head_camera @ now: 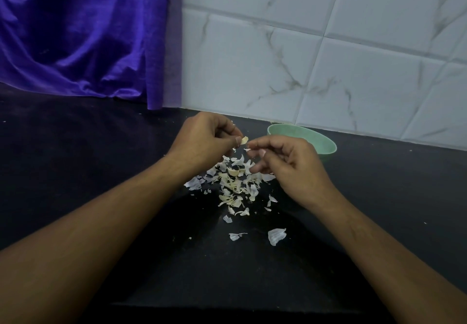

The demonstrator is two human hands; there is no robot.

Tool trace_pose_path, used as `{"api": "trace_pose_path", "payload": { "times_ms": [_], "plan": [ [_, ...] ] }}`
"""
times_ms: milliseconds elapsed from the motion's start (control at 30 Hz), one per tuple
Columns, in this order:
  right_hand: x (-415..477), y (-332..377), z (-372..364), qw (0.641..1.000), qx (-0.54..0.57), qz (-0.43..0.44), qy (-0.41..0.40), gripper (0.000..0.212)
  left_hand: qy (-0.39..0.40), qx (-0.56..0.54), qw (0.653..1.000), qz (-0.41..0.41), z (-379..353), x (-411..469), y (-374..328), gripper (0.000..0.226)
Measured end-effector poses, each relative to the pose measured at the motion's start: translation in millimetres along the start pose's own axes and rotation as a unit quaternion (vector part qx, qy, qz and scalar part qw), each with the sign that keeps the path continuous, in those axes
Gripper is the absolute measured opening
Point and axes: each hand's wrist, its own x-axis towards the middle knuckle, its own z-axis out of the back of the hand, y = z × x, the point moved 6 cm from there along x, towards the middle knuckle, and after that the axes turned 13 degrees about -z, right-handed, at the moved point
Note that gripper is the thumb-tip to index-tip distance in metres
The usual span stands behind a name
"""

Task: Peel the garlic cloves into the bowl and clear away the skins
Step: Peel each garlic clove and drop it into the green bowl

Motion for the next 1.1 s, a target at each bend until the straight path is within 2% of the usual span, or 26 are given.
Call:
{"api": "trace_pose_path", "payload": {
  "times_ms": [67,233,300,433,567,600,667,733,833,933,1067,1100],
  "plan": [
    [0,0,3,1.0,0.002,0.006,-0.013,0.008,0.002,-0.002,1.0,0.0,0,0,0,0.005],
    [-3,4,12,0.996,0.017,0.014,-0.087,0.021,0.02,-0.067,0.998,0.009,-5,0,-1,0.002],
    [-1,1,12,0.995,0.06,-0.014,-0.073,0.014,0.029,-0.096,0.995,0.01,-7,0,-2,0.003],
    [2,-4,1,0.988,0.142,-0.063,0.003,0.019,0.052,-0.137,0.989,0.012,-11,-2,-4,0.008],
    [2,-7,4,0.976,0.2,-0.082,-0.013,0.008,0.076,-0.195,0.977,0.029,-14,-4,-9,0.01],
    [2,-7,6,0.974,0.21,-0.083,-0.026,0.007,0.074,-0.2,0.977,0.029,-13,-4,-10,0.017],
    [2,-7,11,0.97,0.224,-0.081,-0.042,0.007,0.061,-0.164,0.984,0.026,-10,-3,-9,0.045],
    [2,-5,12,0.968,0.231,-0.079,-0.048,0.01,0.043,-0.083,0.996,0.006,-4,-1,-7,0.056],
    [2,-5,11,0.97,0.228,-0.077,-0.045,0.011,0.037,0.028,0.999,-0.027,-1,-2,-6,0.037],
    [2,-5,9,0.971,0.225,-0.078,-0.037,0.015,0.049,0.031,0.998,-0.026,-4,-3,-6,0.021],
    [3,-6,7,0.973,0.218,-0.076,-0.028,0.023,0.061,0.03,0.997,-0.047,-7,-1,-8,0.013],
    [3,-6,6,0.974,0.214,-0.075,-0.025,0.023,0.058,0.041,0.996,-0.05,-7,-1,-8,0.02]
  ]
}}
